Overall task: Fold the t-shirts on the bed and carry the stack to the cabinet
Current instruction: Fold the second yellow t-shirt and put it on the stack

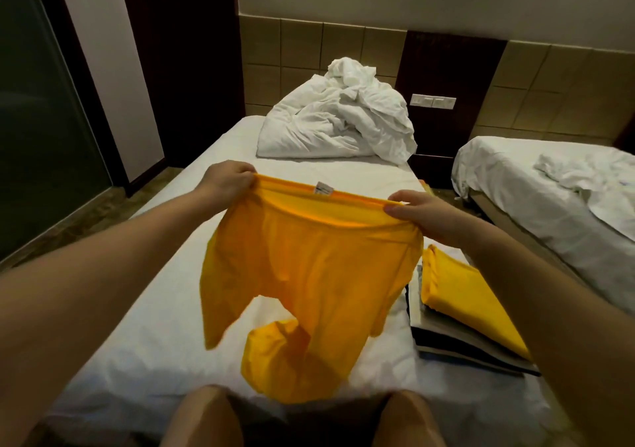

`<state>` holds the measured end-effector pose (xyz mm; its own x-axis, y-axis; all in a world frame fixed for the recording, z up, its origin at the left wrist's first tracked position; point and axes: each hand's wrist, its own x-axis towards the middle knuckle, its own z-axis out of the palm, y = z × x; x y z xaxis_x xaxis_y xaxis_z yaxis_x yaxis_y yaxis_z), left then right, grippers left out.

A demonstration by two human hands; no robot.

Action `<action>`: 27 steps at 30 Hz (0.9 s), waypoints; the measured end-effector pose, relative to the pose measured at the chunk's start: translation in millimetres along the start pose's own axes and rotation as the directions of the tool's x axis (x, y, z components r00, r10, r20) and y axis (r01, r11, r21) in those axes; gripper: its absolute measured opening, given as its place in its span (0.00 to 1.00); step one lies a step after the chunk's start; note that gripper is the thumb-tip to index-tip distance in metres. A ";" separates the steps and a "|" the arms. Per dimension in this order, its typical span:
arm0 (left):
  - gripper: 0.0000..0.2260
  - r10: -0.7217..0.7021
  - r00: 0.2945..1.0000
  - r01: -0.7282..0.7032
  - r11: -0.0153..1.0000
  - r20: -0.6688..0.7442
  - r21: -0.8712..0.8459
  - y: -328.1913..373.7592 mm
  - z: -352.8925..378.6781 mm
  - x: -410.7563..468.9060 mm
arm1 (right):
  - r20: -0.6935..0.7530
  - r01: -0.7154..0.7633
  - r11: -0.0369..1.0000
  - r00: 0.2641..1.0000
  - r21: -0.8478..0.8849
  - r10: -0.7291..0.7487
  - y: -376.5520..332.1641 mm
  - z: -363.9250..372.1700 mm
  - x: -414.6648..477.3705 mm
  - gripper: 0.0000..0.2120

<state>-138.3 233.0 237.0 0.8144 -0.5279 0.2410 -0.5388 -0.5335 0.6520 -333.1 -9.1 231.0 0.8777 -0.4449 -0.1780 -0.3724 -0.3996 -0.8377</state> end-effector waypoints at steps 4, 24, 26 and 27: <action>0.13 -0.028 1.000 0.028 0.997 0.001 -0.078 1.2 -0.6 -0.5 | -0.018 0.044 0.997 0.999 0.068 -0.043 -17.5 1.1 -0.8 0.10; 0.12 0.031 0.964 0.035 0.969 0.265 -0.243 -12.3 -52.4 -13.9 | -0.219 0.098 0.987 0.968 -0.127 -0.124 -25.3 4.1 -9.7 0.03; 0.13 0.043 0.995 -0.007 0.932 0.093 -0.363 -3.3 -51.9 -15.1 | -0.351 0.193 0.980 0.916 -0.042 -0.195 -31.4 4.3 -9.7 0.02; 0.13 0.049 0.999 -0.037 0.911 0.019 -0.411 1.3 -53.4 -15.4 | -0.405 0.250 0.968 0.885 0.000 -0.228 -35.4 2.2 -10.2 0.02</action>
<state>-140.0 275.8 272.5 0.7827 -0.5658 0.2593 -0.4326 -0.1950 0.8802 -328.2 11.4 261.3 0.7402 -0.6271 0.2426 -0.1415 -0.4980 -0.8556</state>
